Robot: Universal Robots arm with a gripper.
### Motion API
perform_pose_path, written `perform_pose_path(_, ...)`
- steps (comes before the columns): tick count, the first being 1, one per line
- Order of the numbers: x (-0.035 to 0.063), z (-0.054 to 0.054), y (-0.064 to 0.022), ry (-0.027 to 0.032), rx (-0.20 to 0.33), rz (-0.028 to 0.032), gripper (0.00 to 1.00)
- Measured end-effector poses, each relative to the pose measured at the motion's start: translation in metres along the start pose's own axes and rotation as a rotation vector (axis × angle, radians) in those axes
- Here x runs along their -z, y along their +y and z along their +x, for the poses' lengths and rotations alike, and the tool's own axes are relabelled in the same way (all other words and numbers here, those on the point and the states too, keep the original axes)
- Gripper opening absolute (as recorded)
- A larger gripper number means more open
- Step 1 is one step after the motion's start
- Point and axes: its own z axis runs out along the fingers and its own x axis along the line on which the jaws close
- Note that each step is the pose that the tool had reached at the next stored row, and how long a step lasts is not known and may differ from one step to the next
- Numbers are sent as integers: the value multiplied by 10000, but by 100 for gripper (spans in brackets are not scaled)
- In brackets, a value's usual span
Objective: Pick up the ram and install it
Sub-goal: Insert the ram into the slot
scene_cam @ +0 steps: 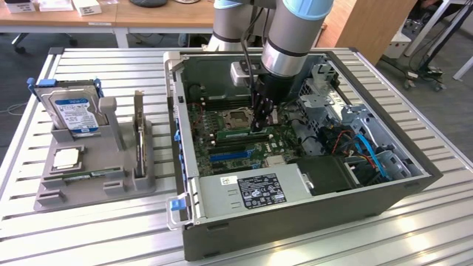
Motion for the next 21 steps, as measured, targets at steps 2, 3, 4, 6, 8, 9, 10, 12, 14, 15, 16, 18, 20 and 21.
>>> perform_pose_path(2,0,0,0,0,1,0,11)
perform_pose_path(3,-1,0,0,-2,1,0,11)
perform_pose_path(4,-5,-1,-1,-5,1,1,11)
perform_pose_path(6,-15,0,-1,-4,1,1,11)
perform_pose_path(8,-20,1,-1,-1,1,0,11)
perform_pose_path(9,-20,1,-1,0,0,0,11)
perform_pose_path(10,-20,1,-1,0,0,0,11)
perform_pose_path(12,-22,0,-1,-2,0,0,11)
perform_pose_path(14,-22,0,-1,-3,0,1,11)
perform_pose_path(15,-23,3,-1,-4,0,1,11)
perform_pose_path(16,-23,6,-1,-5,-1,1,11)
perform_pose_path(18,-22,7,-1,-4,-1,1,11)
perform_pose_path(20,-24,8,-1,-3,0,0,11)
perform_pose_path(21,-29,8,-2,-2,0,0,11)
